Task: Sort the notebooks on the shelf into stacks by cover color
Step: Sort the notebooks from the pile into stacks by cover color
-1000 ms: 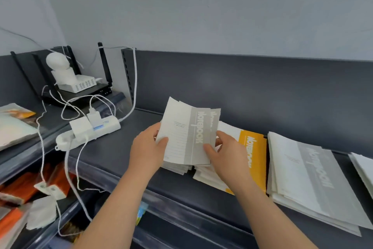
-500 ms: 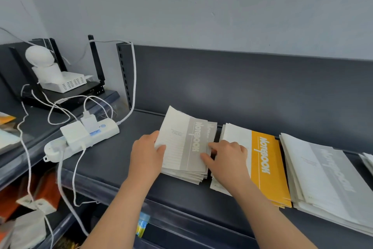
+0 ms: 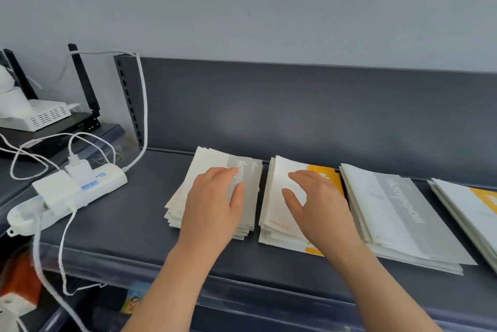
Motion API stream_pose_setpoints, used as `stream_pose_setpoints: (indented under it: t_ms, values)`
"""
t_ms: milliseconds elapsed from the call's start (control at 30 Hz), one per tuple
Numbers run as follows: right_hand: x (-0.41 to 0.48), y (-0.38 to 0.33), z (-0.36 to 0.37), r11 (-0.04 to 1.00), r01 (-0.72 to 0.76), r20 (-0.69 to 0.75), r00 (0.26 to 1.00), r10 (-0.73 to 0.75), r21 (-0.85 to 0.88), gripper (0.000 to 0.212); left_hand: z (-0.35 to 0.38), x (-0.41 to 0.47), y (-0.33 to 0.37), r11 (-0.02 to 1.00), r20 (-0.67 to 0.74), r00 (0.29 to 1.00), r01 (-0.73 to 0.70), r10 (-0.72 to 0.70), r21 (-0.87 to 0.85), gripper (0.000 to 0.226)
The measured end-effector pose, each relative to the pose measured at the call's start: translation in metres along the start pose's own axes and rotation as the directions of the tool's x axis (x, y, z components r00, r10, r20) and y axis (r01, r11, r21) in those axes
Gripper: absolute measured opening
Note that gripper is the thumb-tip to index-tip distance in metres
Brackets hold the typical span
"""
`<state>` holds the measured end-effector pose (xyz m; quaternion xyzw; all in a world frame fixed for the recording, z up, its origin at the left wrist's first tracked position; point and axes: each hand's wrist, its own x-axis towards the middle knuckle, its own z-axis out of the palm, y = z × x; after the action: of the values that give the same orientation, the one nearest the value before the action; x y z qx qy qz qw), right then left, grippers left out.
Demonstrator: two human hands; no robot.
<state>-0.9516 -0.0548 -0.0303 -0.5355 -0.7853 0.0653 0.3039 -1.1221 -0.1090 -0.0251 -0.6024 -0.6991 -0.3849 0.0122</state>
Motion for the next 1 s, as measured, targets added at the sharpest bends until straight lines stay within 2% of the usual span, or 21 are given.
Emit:
stream_pose_setpoints:
  t_ms: [267,467,1000]
  values:
    - [-0.038,0.057,-0.051,0.992,-0.112,-0.061,0.992,0.109,-0.060,0.029,0.041,-0.018,0.063,0.993,0.106,0.989,-0.092,0.099,-0.070,0.040]
    - [-0.071,0.127,-0.097,0.980,-0.186,-0.111,0.978,0.177,-0.076,0.041,0.083,-0.038,0.133,0.971,0.134,0.968,-0.192,0.211,-0.142,0.032]
    - [-0.171,0.347,-0.254,0.919,-0.364,-0.182,0.924,0.336,-0.153,0.038,0.222,-0.115,0.364,0.934,0.204,0.944,-0.190,0.259,-0.303,0.035]
